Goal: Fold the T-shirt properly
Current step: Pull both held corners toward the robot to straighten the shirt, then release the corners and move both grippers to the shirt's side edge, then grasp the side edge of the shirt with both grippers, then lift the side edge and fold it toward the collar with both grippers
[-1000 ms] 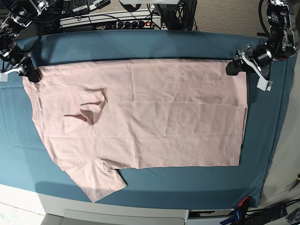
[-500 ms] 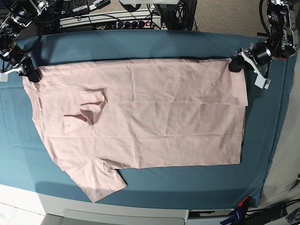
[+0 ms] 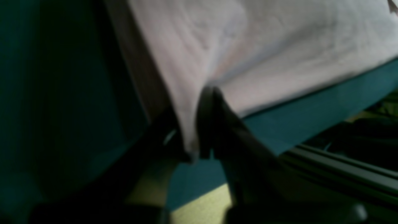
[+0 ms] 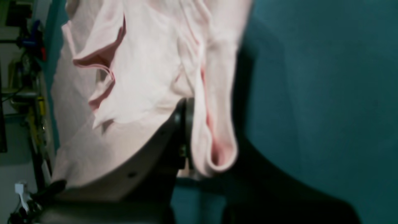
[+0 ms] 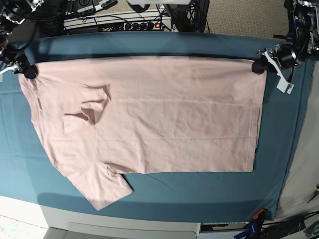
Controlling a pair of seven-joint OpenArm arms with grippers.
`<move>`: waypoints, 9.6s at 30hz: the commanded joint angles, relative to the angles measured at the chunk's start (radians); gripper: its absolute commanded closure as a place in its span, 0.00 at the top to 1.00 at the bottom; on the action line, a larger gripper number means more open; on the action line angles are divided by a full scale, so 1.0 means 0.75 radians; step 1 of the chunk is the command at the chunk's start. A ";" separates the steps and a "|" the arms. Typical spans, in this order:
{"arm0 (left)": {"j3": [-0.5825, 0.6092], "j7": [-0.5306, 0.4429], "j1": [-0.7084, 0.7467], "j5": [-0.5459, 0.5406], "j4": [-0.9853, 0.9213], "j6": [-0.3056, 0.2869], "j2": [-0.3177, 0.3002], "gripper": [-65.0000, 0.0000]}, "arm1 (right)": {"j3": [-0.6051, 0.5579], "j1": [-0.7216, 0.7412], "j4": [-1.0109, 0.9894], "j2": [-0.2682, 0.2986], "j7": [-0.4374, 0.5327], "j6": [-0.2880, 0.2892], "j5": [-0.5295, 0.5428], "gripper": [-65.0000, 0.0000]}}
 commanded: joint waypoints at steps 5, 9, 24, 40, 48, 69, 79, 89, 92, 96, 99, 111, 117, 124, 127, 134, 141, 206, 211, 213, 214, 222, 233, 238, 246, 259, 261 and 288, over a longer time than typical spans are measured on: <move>-0.013 -0.014 0.048 -0.013 0.018 0.000 -0.033 0.00 | 0.012 -0.080 0.019 0.053 0.018 0.003 0.049 0.00; -0.013 -0.014 0.097 -0.013 0.018 0.000 -0.033 0.00 | 0.012 -0.145 0.019 0.052 0.017 0.003 0.078 0.00; -0.013 0.002 0.191 -0.012 0.021 0.000 -0.032 0.00 | 0.012 -0.197 0.018 0.052 0.017 0.003 0.081 0.00; -0.013 0.015 0.213 -0.012 0.023 0.000 -0.032 0.00 | 0.012 -0.215 0.018 0.051 0.017 0.003 0.076 0.00; -0.013 0.010 0.227 -0.012 0.023 0.000 -0.032 0.00 | 0.012 -0.218 0.018 0.051 0.017 0.003 0.077 0.00; -0.172 -0.071 0.227 0.141 0.091 0.000 -0.073 0.39 | 0.038 -0.161 0.018 0.072 0.270 0.036 -0.132 0.25; -0.343 -0.103 0.144 0.114 0.169 -0.035 -0.216 0.39 | 0.070 0.182 0.018 0.146 0.385 0.036 -0.169 0.25; -0.089 -0.202 -0.403 0.346 0.063 0.122 -0.269 0.33 | -0.038 0.742 0.018 0.106 0.575 0.036 -0.541 0.25; 0.082 -0.213 -0.599 0.408 -0.059 0.122 -0.253 0.33 | -0.190 0.842 0.017 0.064 0.646 0.036 -0.722 0.25; 0.262 -0.212 -0.889 0.422 -0.348 0.121 -0.193 0.33 | -0.447 0.925 0.017 -0.018 0.756 0.014 -0.991 0.25; 0.323 -0.210 -1.093 0.394 -0.625 0.117 -0.123 0.33 | -0.619 0.946 0.017 -0.094 0.831 -0.093 -1.180 0.25; 0.325 -0.217 -1.504 0.302 -1.484 0.040 0.050 0.33 | -0.902 0.946 0.017 -0.263 0.927 -0.348 -1.421 0.25; 0.325 -0.245 -1.501 0.302 -1.611 0.035 0.091 0.33 | -0.897 0.945 0.017 -0.263 0.926 -0.348 -1.420 0.25; 0.325 -0.237 -1.510 0.302 -1.611 0.003 0.183 0.33 | -0.897 0.937 0.017 -0.262 0.927 -0.348 -1.420 0.25; 0.325 -0.249 -1.509 0.302 -1.611 0.000 0.223 0.33 | -0.897 0.929 0.017 -0.262 0.927 -0.348 -1.420 0.25; 0.325 -0.271 -1.510 0.303 -1.609 -0.004 0.240 0.13 | -0.897 0.921 0.017 -0.239 0.991 -0.412 -1.484 0.25; 0.325 -0.270 -1.510 0.302 -1.598 -0.036 0.222 0.00 | -0.897 0.931 0.010 -0.130 1.058 -0.543 -1.599 0.45; 0.325 -0.128 -1.490 0.066 -1.556 -0.243 0.210 0.00 | -0.896 1.034 -0.686 -0.185 1.529 -0.492 -1.377 0.27; 0.325 -0.128 -1.480 0.065 -1.556 -0.245 0.203 0.00 | -0.896 1.033 -0.686 -0.182 1.531 -0.492 -1.529 0.00; 0.325 -0.127 -1.480 0.065 -1.556 -0.245 0.203 0.00 | -0.896 1.029 -0.686 -0.182 1.531 -0.492 -1.584 0.00; 0.325 -0.127 -1.480 0.060 -1.556 -0.245 0.203 0.00 | -0.896 1.025 -0.686 -0.182 1.531 -0.492 -1.604 0.00; 0.325 -0.075 -1.480 -0.014 -1.556 -0.323 0.182 0.00 | -0.896 0.929 -0.585 -0.168 1.531 -0.353 -1.644 0.00; 0.325 0.132 -1.479 -0.259 -1.556 -0.335 0.071 0.00 | -0.897 0.623 -0.209 -0.111 1.542 -0.234 -1.617 0.00; 0.325 0.270 -1.475 -0.417 -1.556 -0.335 0.025 0.00 | -0.897 0.549 -0.110 -0.062 1.529 -0.197 -1.557 0.00; 0.325 0.463 -1.427 -0.589 -1.556 -0.335 -0.033 0.00 | -0.896 0.542 -0.105 0.005 1.465 -0.150 -1.472 0.00; 0.325 0.547 -1.242 -0.589 -1.463 -0.335 -0.044 0.00 | -0.883 0.446 -0.101 0.017 1.380 -0.111 -1.352 0.00; 0.325 0.564 -1.222 -0.589 -1.426 -0.335 -0.045 0.00 | -0.855 0.418 -0.101 0.018 1.375 -0.107 -1.338 0.00; 0.325 0.580 -1.102 -0.589 -1.337 -0.335 -0.116 0.00 | -0.573 0.269 0.007 0.018 1.306 0.036 -1.080 0.00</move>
